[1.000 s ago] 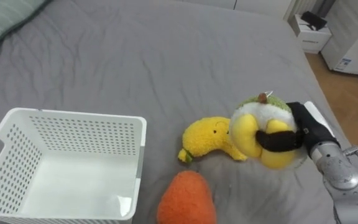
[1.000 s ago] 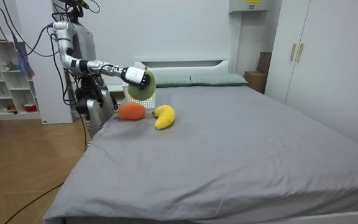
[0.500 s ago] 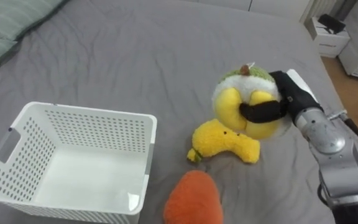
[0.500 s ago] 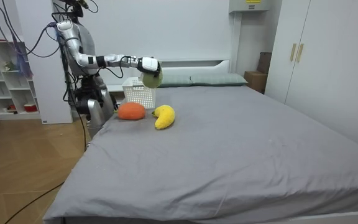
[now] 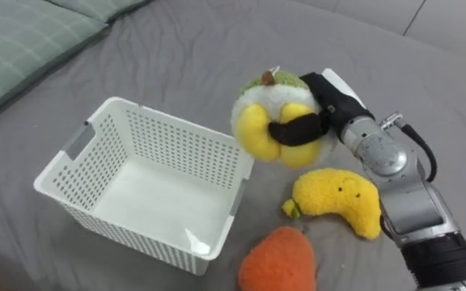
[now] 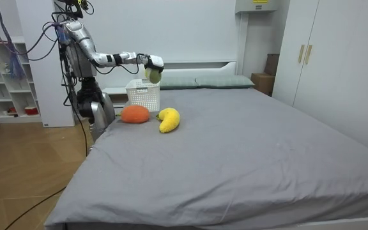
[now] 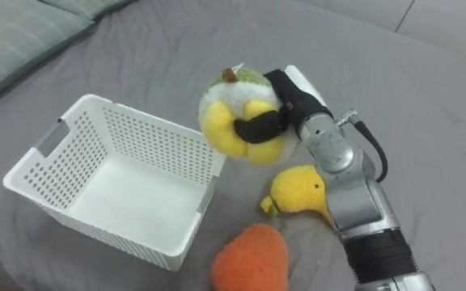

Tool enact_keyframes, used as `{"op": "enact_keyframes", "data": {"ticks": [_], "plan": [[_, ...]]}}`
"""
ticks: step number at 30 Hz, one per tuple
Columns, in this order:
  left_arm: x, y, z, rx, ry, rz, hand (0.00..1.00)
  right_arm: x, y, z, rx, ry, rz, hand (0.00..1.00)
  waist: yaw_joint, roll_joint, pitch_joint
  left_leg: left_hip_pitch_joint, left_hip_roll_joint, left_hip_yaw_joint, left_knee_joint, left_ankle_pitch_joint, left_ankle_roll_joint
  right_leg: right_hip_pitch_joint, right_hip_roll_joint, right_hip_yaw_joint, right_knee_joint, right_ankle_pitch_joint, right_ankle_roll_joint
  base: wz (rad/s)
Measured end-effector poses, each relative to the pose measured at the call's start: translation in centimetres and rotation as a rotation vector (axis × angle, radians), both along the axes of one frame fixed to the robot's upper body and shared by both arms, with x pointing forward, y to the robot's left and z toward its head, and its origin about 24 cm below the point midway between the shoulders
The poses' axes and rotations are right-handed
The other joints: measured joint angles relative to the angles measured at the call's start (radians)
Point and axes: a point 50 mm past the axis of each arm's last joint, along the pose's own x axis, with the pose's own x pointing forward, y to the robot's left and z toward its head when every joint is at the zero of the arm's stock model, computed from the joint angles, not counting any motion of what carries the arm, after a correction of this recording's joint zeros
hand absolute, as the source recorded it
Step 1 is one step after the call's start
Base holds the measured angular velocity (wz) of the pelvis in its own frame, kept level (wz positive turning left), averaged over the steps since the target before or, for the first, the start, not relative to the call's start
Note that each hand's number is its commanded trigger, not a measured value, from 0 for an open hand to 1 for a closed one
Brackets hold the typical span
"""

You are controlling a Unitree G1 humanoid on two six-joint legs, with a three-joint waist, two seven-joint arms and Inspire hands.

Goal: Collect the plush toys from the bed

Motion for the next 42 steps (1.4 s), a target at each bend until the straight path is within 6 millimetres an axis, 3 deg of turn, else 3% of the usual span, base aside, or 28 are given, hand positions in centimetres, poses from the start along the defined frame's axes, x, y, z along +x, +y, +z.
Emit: {"op": "enact_keyframes", "data": {"ticks": [4, 6, 7, 8, 9, 13, 20, 30, 34, 38, 42], "plan": [[0.4, 0.0, 0.1, 0.001, -0.011, -0.003, 0.0, 0.3, 1.3, 0.6, 0.02, -0.006, 0.039, 1.0, 0.016, 0.002, 0.0022, -0.014, -0.005, -0.023, 0.01, 0.001, 0.002, 0.003, -0.003, -0.03, -0.001, 0.002, 0.004, 0.17], [0.6, 0.1, 0.2, 0.004, -0.017, -0.004, 0.0, 0.4, 1.8, 0.9, 0.026, -0.01, 0.057, 0.88, 0.029, 0.006, 0.0048, -0.015, -0.006, -0.03, 0.01, 0.001, 0.002, 0.004, -0.004, -0.032, 0.001, 0.002, 0.004, 0.09], [0.8, 0.1, 0.3, 0.005, -0.027, -0.004, 0.0, 0.4, 1.9, 0.8, 0.026, -0.009, 0.062, 0.61, 0.038, 0.006, 0.0049, -0.016, -0.006, -0.033, 0.01, 0.002, 0.001, 0.004, -0.003, -0.032, 0.001, 0.002, 0.004, 0.12], [1.0, 0.1, 0.3, 0.006, -0.033, -0.005, 0.0, 0.4, 2.3, 0.8, 0.018, -0.009, 0.077, 0.49, 0.041, 0.006, 0.0049, -0.02, -0.008, -0.04, 0.01, 0.004, 0.001, 0.004, -0.005, -0.038, 0.001, 0.002, 0.004, 0.14], [1.0, 0.1, 0.3, 0.007, -0.035, -0.006, 0.0, 0.3, 2.6, 0.8, 0.011, -0.01, 0.087, 0.02, 0.041, 0.006, 0.0049, -0.022, -0.009, -0.043, 0.01, 0.005, 0.001, 0.003, -0.006, -0.041, 0.001, 0.002, 0.004, 0.17], [1.4, -0.1, 0.4, 0.002, -0.043, -0.025, 0.0, 0.3, 4.4, 0.9, -0.002, -0.011, 0.146, 0.0, 0.061, 0.004, 0.0061, -0.034, -0.015, -0.059, 0.011, 0.011, 0.001, -0.002, -0.006, -0.057, 0.0, 0.002, 0.004, 0.13], [1.5, 0.3, 0.5, 0.012, -0.03, -0.039, 0.0, 0.4, 6.0, 0.8, -0.048, -0.009, 0.199, 0.0, 0.098, -0.016, 0.0151, -0.044, -0.021, -0.085, 0.015, 0.018, 0.001, 0.0, -0.008, -0.073, -0.001, 0.003, 0.004, 0.11], [2.6, 0.3, 0.8, 0.021, -0.066, -0.059, 0.0, 0.6, 5.6, -0.3, -0.067, 0.039, 0.168, 0.0, 0.099, -0.025, 0.0143, -0.066, -0.033, -0.109, 0.023, 0.03, 0.006, -0.015, -0.016, -0.079, 0.008, 0.004, 0.007, 0.08], [2.9, 0.2, 0.9, 0.018, -0.076, -0.064, 0.0, 0.6, 5.6, -0.3, -0.065, 0.037, 0.168, 0.0, 0.095, -0.024, 0.015, -0.063, -0.033, -0.106, 0.024, 0.03, 0.006, -0.018, -0.015, -0.051, 0.009, 0.004, 0.007, -0.01], [3.0, -0.3, 0.8, 0.009, -0.076, -0.083, 0.0, 0.7, 5.2, -0.1, -0.058, 0.028, 0.151, 0.0, 0.088, -0.013, 0.0222, -0.064, -0.033, -0.102, 0.024, 0.03, 0.007, -0.018, -0.013, -0.036, 0.008, 0.004, 0.007, -0.01], [3.0, -0.4, 0.8, 0.006, -0.076, -0.086, 0.0, 0.8, 5.1, 0.0, -0.058, 0.016, 0.136, 0.0, 0.085, -0.012, 0.021, -0.062, -0.032, -0.1, 0.024, 0.03, 0.007, -0.018, -0.012, -0.029, 0.007, 0.004, 0.008, -0.01]]}}
